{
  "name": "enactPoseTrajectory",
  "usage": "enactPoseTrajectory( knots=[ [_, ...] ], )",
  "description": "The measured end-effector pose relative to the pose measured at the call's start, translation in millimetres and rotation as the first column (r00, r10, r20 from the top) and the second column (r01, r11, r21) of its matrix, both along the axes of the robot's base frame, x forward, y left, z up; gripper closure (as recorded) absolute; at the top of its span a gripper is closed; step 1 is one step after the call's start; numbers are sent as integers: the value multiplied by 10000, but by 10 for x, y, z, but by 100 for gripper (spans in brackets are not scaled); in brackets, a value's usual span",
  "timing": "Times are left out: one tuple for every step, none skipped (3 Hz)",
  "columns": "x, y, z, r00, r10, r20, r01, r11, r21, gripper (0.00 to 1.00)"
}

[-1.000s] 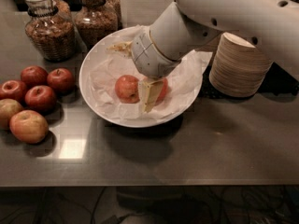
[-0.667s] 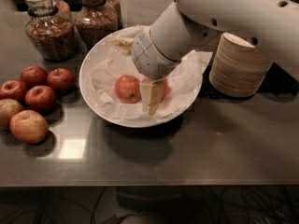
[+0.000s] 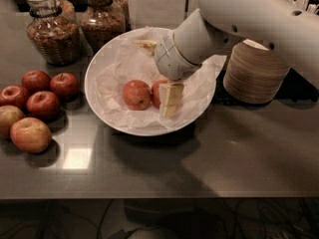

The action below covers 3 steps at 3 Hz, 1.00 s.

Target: Pick apple from white bowl

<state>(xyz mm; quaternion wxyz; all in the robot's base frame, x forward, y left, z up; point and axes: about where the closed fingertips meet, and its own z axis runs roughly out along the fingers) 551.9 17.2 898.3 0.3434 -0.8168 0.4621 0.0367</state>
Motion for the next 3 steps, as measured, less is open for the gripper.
enactPoseTrajectory(
  knots=[
    [140,-162,-9,9981,-563,-255,567,9983,148,0],
    [142,-164,-8,9980,-573,-257,577,9982,152,0],
    [154,-219,-41,9931,-961,-673,989,9943,389,0]
  ],
)
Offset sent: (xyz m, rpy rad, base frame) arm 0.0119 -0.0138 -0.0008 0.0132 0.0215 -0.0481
